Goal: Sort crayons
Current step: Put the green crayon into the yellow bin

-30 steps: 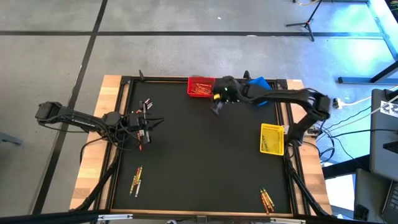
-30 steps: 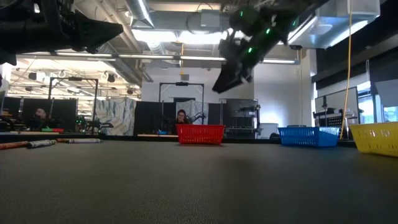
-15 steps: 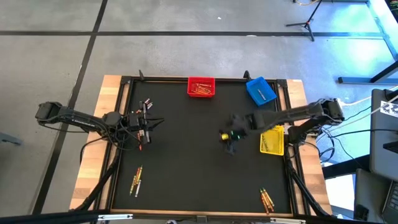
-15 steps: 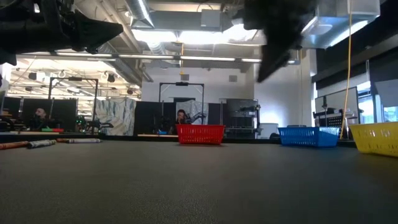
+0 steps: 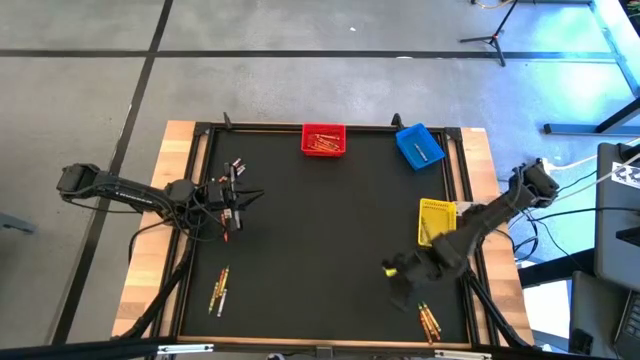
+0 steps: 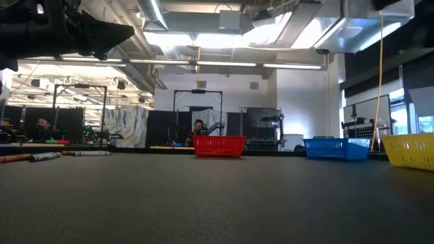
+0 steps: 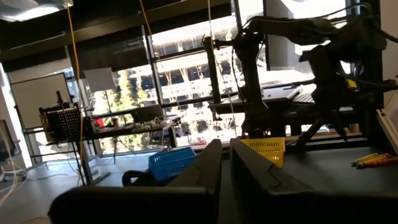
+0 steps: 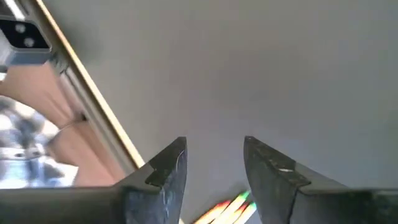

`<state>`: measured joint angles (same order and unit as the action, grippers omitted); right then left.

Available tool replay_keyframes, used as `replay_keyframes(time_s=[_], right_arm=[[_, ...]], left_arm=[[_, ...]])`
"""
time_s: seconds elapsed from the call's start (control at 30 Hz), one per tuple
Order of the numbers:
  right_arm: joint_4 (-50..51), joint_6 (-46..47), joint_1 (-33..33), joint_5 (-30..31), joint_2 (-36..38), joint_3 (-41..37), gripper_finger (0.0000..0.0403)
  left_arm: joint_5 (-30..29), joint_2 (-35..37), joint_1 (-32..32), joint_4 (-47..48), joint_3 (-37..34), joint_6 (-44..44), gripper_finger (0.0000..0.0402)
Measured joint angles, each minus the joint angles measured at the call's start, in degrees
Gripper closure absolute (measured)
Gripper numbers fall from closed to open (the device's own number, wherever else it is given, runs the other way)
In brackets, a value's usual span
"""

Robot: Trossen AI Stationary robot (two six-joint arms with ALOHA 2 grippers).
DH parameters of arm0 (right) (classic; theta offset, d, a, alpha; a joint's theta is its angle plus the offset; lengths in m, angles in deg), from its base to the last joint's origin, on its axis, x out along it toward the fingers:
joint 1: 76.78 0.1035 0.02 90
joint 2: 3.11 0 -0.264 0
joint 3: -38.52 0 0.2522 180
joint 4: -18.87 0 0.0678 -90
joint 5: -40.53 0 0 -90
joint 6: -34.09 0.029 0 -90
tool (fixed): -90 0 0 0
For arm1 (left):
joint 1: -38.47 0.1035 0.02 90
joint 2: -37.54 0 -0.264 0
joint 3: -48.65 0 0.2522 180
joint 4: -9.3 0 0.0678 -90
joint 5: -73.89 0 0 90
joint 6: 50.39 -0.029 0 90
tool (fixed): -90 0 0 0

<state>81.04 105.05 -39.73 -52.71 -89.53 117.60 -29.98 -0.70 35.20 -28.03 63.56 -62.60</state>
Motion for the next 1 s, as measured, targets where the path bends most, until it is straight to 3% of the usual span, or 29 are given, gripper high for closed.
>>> replay_keyframes(time_s=[0.23, 0.43, 0.6, 1.0], right_arm=[[1.71, 22.80, 11.50, -0.72, -0.10, -0.17, 0.0249], [3.47, 34.00, 17.41, -3.49, -1.37, -3.02, 0.0249], [0.01, 37.59, 18.65, -6.91, -1.66, -8.11, 0.0249], [-13.33, 38.27, 18.43, -7.30, -1.66, -17.94, 0.0249]], left_arm=[[0.02, -0.01, -0.38, 0.04, 0.00, 0.15, 0.0376], [0.02, -0.01, -0.63, 0.07, 0.00, 0.17, 0.0376], [0.02, 0.00, -0.63, 0.04, 0.00, 0.17, 0.0376], [0.00, -0.02, -0.63, 0.07, 0.00, 0.09, 0.0376]])
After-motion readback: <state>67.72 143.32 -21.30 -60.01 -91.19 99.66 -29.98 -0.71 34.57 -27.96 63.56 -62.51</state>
